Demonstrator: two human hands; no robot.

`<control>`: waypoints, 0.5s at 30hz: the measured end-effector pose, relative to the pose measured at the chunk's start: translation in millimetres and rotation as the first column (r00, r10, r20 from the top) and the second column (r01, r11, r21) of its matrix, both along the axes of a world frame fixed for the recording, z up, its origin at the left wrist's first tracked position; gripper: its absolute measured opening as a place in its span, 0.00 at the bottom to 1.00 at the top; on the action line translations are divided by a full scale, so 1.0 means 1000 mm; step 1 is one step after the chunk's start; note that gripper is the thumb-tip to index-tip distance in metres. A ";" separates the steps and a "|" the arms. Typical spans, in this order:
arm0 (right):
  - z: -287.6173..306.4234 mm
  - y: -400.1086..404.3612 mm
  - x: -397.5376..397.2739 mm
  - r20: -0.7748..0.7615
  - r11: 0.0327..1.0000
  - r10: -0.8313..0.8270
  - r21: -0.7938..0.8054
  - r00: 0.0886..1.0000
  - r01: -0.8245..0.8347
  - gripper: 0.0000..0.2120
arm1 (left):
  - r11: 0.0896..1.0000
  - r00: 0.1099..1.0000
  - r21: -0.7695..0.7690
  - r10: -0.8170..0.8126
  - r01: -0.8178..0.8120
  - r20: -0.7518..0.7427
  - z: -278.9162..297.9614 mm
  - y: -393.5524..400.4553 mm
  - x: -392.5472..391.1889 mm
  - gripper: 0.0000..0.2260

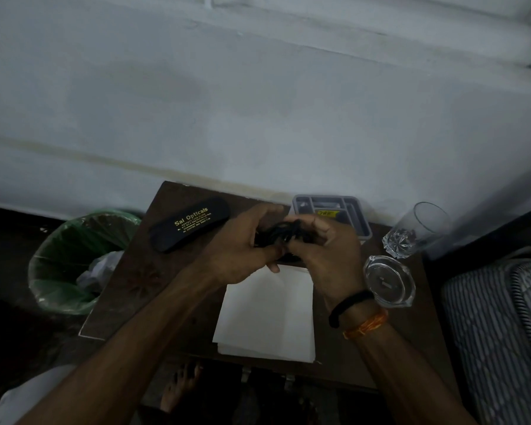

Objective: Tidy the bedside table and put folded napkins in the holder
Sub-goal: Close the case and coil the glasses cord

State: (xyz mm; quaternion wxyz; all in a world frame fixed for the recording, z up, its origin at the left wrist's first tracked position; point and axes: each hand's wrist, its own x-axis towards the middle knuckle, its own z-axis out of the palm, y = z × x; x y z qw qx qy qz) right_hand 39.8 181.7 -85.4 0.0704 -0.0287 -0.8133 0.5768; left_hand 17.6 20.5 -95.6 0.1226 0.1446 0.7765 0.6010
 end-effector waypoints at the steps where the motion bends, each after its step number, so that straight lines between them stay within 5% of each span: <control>1: -0.001 0.002 0.000 -0.006 1.000 0.005 0.026 1.000 -0.005 0.17 | 1.000 1.000 0.008 0.014 -0.014 0.013 -0.001 -0.001 -0.001 0.24; 5: 0.000 0.007 -0.002 0.022 0.995 0.059 0.073 0.998 -0.061 0.16 | 0.990 0.994 0.125 0.049 -0.061 0.102 0.002 -0.003 -0.003 0.21; 11: 0.018 0.018 -0.004 0.216 0.952 0.210 -0.266 0.954 -0.150 0.15 | 0.978 0.991 0.175 0.100 -0.114 0.088 0.015 -0.012 -0.004 0.16; 15: 0.022 0.021 -0.005 0.347 0.822 0.309 -0.566 0.885 -0.065 0.17 | 0.986 0.995 0.133 0.101 -0.102 0.015 0.017 -0.011 -0.003 0.10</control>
